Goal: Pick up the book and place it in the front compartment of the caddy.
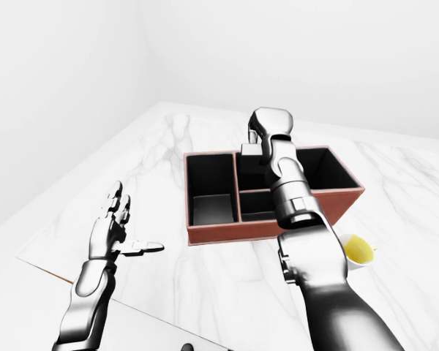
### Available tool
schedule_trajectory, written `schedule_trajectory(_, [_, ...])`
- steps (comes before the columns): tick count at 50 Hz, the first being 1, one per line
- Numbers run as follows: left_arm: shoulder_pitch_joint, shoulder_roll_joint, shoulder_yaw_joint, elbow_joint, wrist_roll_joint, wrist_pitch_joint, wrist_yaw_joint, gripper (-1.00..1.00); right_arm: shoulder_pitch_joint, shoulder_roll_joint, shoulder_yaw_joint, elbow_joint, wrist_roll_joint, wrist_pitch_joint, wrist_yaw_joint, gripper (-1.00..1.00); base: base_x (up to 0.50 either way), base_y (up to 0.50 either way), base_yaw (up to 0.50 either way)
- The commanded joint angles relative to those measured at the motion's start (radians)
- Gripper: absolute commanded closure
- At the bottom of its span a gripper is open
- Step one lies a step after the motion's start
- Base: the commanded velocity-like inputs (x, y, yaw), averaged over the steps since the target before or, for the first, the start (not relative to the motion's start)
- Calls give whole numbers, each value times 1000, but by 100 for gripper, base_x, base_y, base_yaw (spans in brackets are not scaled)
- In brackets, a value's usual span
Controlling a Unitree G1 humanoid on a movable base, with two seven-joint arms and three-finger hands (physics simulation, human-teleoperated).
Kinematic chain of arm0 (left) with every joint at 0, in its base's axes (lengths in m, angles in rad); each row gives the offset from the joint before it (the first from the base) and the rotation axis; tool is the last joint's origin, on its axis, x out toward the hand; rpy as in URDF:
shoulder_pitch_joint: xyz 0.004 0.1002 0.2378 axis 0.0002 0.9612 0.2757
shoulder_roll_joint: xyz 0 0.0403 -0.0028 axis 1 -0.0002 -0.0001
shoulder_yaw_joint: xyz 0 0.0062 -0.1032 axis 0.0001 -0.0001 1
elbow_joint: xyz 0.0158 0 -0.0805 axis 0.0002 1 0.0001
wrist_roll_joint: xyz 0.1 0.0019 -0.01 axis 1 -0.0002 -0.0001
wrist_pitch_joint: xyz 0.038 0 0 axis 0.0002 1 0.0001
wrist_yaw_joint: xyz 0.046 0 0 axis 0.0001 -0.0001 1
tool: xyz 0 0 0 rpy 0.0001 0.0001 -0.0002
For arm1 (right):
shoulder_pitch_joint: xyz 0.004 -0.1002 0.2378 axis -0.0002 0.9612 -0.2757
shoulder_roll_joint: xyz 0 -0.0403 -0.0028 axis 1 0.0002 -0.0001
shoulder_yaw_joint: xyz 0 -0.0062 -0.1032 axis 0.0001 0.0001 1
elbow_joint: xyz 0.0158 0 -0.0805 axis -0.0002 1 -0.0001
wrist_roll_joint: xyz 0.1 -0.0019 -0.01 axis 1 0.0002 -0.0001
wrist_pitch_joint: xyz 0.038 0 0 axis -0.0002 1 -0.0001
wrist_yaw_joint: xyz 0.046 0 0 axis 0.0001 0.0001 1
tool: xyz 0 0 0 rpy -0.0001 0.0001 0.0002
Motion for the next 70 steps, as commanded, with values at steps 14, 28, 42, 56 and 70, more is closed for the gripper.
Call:
schedule_trajectory(14, [-46,-3,-11,99,12,-31,30,-100,-71,17,4,192,-8,0,-114,100,0,0,0])
schedule_trajectory(28, [-44,-3,-10,99,10,-35,29,-100,-59,28,12,248,5,0,-159,100,0,0,0])
schedule_trajectory(42, [-44,-3,-12,99,12,-35,30,-100,-61,26,15,275,5,0,-172,100,0,0,0])
schedule_trajectory(56, [-46,-2,-12,107,14,-43,28,-100,-34,43,21,304,-13,0,-199,100,0,0,0])
schedule_trajectory(70, [-42,-1,-8,98,10,-39,24,-100,-30,42,18,315,-19,0,-209,100,0,0,0])
